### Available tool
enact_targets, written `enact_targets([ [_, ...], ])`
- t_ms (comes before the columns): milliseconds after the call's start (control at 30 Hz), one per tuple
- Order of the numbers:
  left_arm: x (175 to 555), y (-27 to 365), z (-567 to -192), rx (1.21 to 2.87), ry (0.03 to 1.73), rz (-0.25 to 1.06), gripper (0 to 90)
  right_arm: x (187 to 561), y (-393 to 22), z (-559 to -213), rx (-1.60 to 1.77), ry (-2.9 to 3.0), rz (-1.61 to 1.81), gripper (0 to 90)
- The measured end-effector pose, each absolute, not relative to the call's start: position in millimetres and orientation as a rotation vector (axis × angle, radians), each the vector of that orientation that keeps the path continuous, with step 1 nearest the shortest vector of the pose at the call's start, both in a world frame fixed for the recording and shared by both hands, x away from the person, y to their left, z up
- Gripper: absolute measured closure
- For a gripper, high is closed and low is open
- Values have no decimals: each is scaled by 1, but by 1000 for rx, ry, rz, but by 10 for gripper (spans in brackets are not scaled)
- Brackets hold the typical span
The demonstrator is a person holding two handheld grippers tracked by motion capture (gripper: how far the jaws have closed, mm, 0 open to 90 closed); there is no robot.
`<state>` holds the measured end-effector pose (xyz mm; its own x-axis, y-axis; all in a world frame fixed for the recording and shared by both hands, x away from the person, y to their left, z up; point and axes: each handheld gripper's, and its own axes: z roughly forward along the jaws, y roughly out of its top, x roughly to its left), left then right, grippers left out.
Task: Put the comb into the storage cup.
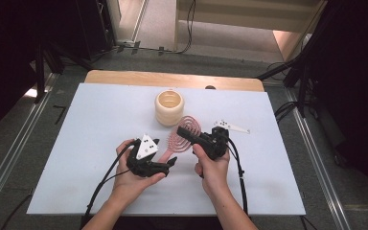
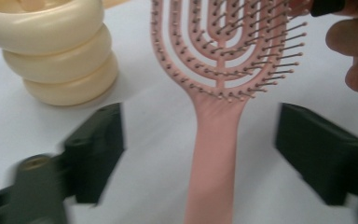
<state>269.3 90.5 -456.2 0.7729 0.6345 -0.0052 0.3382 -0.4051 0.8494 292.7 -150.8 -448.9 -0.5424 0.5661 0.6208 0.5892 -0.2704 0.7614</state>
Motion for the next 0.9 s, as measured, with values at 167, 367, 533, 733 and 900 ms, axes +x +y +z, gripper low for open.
enact_targets([
  [167, 267, 99, -459, 2012, 718, 397, 0, 292, -155, -446, -1482, -1901, -2035, 615],
  [367, 269, 113, -461, 1979, 736, 385, 0, 291, -154, -442, -1462, -1937, -2057, 615],
  [533, 272, 124, -462, 1983, 791, 424, 0, 291, -155, -439, -1454, -1960, -2075, 615],
  [733, 272, 141, -462, 1964, 805, 464, 0, 292, -156, -435, -1451, -1988, -2095, 615],
  [900, 270, 155, -461, 1939, 804, 488, 0, 295, -159, -432, -1451, -1996, -2111, 615],
])
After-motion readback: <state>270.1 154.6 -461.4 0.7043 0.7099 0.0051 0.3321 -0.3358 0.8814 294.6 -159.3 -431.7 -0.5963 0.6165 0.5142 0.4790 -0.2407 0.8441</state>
